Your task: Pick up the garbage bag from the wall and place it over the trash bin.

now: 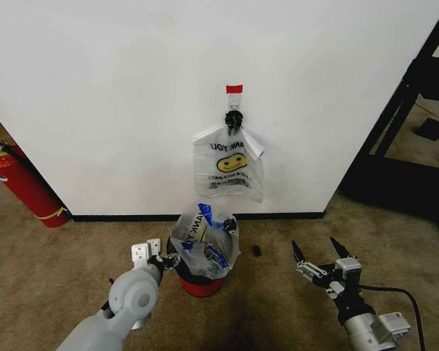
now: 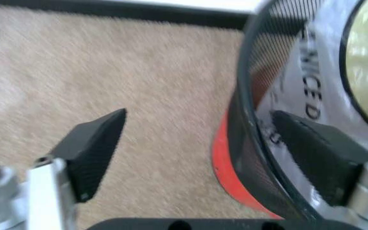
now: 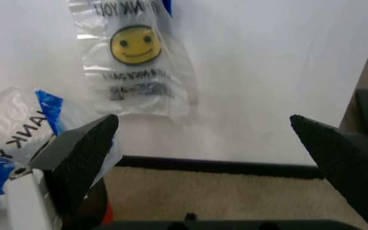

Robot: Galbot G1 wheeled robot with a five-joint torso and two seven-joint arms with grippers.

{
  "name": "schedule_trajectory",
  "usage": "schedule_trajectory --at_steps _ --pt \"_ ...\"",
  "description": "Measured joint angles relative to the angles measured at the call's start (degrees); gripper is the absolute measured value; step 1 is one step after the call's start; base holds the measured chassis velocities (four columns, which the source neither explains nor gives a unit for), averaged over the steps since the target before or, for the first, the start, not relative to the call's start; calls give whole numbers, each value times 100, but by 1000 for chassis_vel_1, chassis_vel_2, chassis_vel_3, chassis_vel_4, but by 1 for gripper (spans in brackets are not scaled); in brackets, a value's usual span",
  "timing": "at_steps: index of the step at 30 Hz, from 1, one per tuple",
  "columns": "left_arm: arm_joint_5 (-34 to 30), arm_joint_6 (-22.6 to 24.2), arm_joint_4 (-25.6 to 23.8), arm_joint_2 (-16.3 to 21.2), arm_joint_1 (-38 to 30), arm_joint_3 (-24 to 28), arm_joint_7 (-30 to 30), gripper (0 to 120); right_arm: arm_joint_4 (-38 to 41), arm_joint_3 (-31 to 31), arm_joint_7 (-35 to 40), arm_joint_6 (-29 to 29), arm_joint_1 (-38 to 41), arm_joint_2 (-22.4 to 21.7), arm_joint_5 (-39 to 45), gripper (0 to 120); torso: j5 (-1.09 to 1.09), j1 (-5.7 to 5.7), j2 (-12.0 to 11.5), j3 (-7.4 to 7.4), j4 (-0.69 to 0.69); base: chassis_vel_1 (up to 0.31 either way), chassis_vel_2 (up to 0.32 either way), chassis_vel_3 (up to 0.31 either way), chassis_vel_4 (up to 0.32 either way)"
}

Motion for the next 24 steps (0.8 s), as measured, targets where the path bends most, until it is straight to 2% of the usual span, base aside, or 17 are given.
schedule_trajectory --at_steps 4,5,7,8,9,10,12,14,15,18,19,21,22,23,24 --pt "56 -151 -271 193 75 -176 190 100 66 -18 30 -207 45 1 326 100 -1 0 0 0 -1 0 0 0 0" --pt "55 -568 -307 290 80 -199 444 100 99 -18 30 -298 51 14 471 100 1 0 0 0 -1 0 0 0 0" --pt "122 -1114 -312 417 81 -201 873 100 139 -8 35 -451 61 19 716 100 0 0 0 0 -4 0 0 0 0" --pt "122 -1114 -312 417 81 -201 873 100 139 -8 35 -451 61 19 716 100 0 0 0 0 -4 0 0 0 0" --pt "291 -1660 -317 582 164 -247 1394 100 146 -10 57 -697 169 -68 1105 100 -3 0 0 0 -10 0 0 0 0" --pt "401 -2081 -365 726 309 -350 1850 100 156 -24 70 -1073 384 -288 1747 100 3 0 0 0 -3 0 0 0 0" --pt "476 -2329 -436 809 427 -450 2133 100 174 -38 122 -1523 701 -630 2694 100 1 0 0 0 0 0 0 0 0" --pt "759 -2499 -476 817 521 -497 2287 100 118 -115 177 -2086 1303 -1131 3818 100 1 0 0 1 0 0 0 0 0" --pt "759 -2499 -476 817 521 -497 2287 100 118 -115 177 -2086 1303 -1131 3818 100 1 0 0 1 0 0 0 0 0" --pt "1163 -2589 -543 696 571 -517 2319 100 -154 -469 288 -2561 2221 -1604 4766 100 -1 1 0 1 -1 0 0 0 0" --pt "1211 -2591 -564 680 581 -526 2321 100 -209 -549 317 -2620 2358 -1647 4890 100 -1 1 0 1 -2 0 0 0 0" --pt "1497 -2596 -671 633 672 -653 2333 100 -561 -1139 594 -2903 3208 -1749 5554 100 1 1 0 1 -3 0 0 0 0" --pt "1617 -2608 -695 636 727 -756 2341 100 -729 -1458 764 -3029 3633 -1709 5780 100 0 1 0 1 -3 0 0 0 0" --pt "1617 -2608 -695 636 727 -756 2341 100 -729 -1458 764 -3029 3633 -1709 5780 100 0 1 0 1 -3 0 0 0 0" --pt "1675 -2620 -699 647 784 -850 2344 100 -874 -1721 913 -3143 3978 -1613 5912 100 1 1 0 1 -1 0 0 0 0"
